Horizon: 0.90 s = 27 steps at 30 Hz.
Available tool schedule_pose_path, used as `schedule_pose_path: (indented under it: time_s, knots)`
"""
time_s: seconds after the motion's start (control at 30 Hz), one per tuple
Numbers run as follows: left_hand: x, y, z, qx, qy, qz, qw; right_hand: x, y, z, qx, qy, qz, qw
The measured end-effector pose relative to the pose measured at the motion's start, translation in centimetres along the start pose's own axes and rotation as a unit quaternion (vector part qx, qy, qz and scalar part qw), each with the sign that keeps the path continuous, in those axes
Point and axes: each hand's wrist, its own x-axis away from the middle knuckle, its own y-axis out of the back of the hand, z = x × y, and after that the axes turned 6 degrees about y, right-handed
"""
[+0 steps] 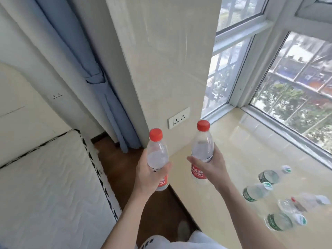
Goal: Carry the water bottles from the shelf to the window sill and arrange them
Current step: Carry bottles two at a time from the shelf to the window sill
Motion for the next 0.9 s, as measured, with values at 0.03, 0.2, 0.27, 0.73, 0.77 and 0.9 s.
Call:
schedule_pose_path:
  time_s: [0.03, 0.2, 0.27, 0.73, 0.77, 0.9]
  knots:
    - [-1.4, -0.9, -0.2, -0.003, -0.003, 0.021, 1.0, -0.9, 0.6, -0.1, -0.001, -0.003, -0.018, 1.0]
    - [-6.8, -6.1, -1.0, -0.046, -0.034, 0.104, 0.993, -2.8, 4.1, -1.0, 0.002, -0.028, -0.124, 0.992]
    - [-8.4, -8.4, -1.1, -0.05, -0.04, 0.143, 0.988, -2.8, 5.4, -1.3, 0.002, -0.046, -0.165, 0.985]
    - [-17.0, -20.4, 0.1, -0.028, -0.01, 0.385, 0.922, -3.6, 7.9, -5.6, -0.021, -0.135, -0.405, 0.904]
    - [-17.5, -21.1, 0.4, -0.028, -0.008, 0.395, 0.918, -4.0, 8.0, -6.1, -0.02, -0.141, -0.416, 0.898]
    - [-19.3, -24.1, 2.6, -0.043, 0.004, 0.421, 0.906, -5.9, 8.6, -9.1, -0.011, -0.159, -0.453, 0.877]
